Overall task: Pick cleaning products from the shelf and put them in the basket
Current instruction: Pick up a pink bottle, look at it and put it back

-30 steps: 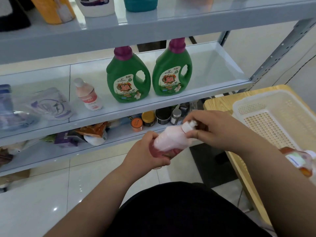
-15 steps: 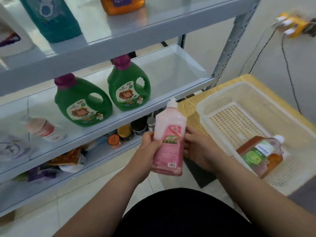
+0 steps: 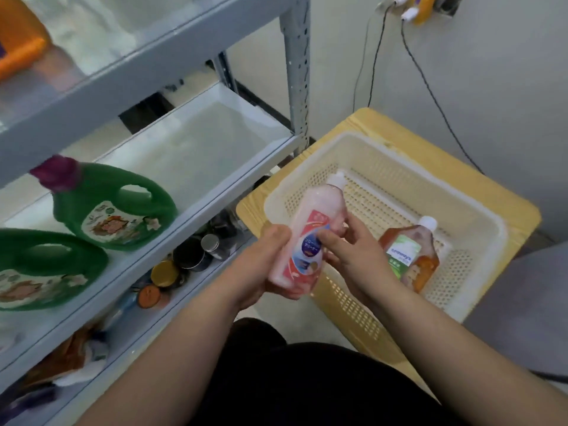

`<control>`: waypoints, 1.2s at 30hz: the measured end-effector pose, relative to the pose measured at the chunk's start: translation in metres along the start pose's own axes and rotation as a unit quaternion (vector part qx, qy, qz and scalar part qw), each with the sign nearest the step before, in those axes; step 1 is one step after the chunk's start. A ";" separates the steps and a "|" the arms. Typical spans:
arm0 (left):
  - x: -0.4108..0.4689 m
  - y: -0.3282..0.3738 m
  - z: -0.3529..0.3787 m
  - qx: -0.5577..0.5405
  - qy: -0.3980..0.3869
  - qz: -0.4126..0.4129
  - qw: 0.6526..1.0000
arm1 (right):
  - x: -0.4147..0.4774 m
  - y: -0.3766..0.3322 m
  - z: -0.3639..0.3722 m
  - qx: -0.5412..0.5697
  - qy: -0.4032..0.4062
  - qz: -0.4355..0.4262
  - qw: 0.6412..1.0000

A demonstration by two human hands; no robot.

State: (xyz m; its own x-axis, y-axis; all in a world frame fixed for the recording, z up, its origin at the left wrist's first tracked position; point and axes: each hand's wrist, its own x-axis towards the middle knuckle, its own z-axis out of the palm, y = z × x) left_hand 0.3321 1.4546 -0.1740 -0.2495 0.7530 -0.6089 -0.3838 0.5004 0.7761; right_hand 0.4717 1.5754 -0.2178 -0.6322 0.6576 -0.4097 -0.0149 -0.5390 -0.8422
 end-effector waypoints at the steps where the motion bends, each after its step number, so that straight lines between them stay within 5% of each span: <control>1: 0.009 0.004 0.004 0.043 0.027 0.013 0.999 | 0.005 0.001 -0.006 0.023 0.012 0.002 1.000; 7: 0.093 0.027 0.000 0.277 0.057 0.078 0.956 | 0.056 0.001 -0.037 0.009 0.110 -0.003 0.994; 19: 0.221 0.035 -0.021 0.553 -0.065 0.001 0.831 | 0.182 0.035 -0.030 -0.129 0.293 0.142 0.937; 29: 0.237 0.010 -0.025 0.715 -0.122 0.024 0.688 | 0.190 0.048 -0.026 -0.183 0.312 0.174 0.916; 32: 0.243 0.004 -0.025 0.785 -0.125 0.056 0.604 | 0.178 0.047 -0.029 -0.260 0.275 0.146 0.914; 34: 0.246 0.002 -0.020 0.818 -0.144 0.100 0.548 | 0.157 0.046 -0.040 -0.378 0.245 0.101 0.887; 36: 0.249 -0.001 -0.013 0.825 -0.193 0.146 0.511 | 0.131 0.051 -0.058 -0.533 0.234 0.057 0.811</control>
State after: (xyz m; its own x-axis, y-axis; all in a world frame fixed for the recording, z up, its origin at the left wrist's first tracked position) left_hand 0.2587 1.6362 -0.3282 0.2337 0.7677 -0.5966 0.9709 -0.2172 0.1008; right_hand 0.4336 1.6646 -0.3345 -0.2163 0.8975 -0.3844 0.8588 -0.0124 -0.5122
